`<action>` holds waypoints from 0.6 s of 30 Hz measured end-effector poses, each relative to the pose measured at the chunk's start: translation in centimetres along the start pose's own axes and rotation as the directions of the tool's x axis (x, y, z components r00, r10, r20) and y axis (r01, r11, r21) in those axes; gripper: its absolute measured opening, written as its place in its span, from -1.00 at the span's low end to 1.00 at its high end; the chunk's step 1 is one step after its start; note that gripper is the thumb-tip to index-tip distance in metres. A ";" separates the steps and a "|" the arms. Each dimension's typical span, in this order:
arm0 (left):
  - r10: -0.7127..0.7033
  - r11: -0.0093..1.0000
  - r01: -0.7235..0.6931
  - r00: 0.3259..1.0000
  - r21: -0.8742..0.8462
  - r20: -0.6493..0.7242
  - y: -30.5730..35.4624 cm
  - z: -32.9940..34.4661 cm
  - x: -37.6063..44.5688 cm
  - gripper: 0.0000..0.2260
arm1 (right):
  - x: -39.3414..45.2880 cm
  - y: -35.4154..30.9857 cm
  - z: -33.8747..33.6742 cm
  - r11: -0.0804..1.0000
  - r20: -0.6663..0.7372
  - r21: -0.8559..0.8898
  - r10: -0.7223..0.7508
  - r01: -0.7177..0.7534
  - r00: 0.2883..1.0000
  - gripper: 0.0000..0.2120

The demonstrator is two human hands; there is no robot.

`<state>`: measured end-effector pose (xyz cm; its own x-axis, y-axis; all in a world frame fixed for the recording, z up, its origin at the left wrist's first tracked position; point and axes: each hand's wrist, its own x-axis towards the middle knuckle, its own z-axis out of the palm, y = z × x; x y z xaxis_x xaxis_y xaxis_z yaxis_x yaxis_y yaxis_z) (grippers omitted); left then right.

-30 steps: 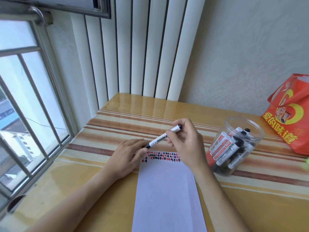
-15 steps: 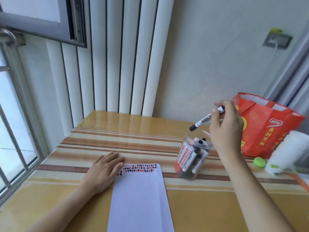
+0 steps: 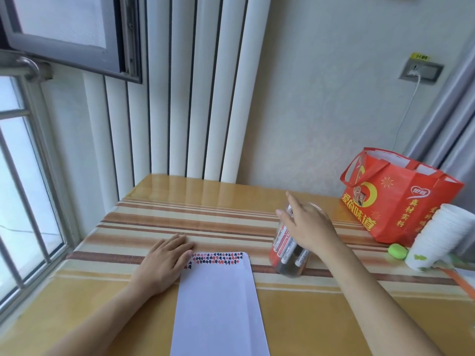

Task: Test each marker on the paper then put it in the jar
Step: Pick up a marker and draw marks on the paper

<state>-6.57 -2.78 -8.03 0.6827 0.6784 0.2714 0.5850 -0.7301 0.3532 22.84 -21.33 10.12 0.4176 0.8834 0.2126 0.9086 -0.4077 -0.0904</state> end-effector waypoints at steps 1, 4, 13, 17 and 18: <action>-0.006 1.000 0.006 1.000 0.002 0.005 0.0 0.0 0.0 -0.17 | 0.0 0.0 0.2 1.000 -0.016 -0.014 0.004 -0.004 1.000 -0.32; -0.008 1.000 0.008 1.000 0.003 0.013 -0.2 0.2 0.0 -0.18 | -0.1 0.4 0.8 0.989 -0.247 0.145 0.028 0.008 0.969 -0.53; -0.016 1.000 0.016 1.000 0.020 0.010 -0.4 0.4 0.1 -0.20 | -0.7 0.0 1.6 0.996 -0.378 0.034 -0.060 0.079 0.924 -0.83; 0.002 1.000 -0.002 1.000 0.029 -0.007 -0.3 0.4 0.0 -0.31 | -0.3 -1.1 1.0 0.996 -0.323 -0.087 -0.019 -0.010 0.946 -0.82; 0.013 0.999 -0.012 1.000 0.036 -0.022 -0.4 0.4 0.0 -0.34 | -0.1 -1.5 0.9 0.992 -0.304 -0.114 0.012 -0.048 0.952 -0.83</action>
<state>-6.59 -2.55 -8.54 0.6803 0.6705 0.2960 0.5921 -0.7408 0.3172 21.50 -20.60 9.34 0.4062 0.7665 0.4976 0.8807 -0.4736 0.0107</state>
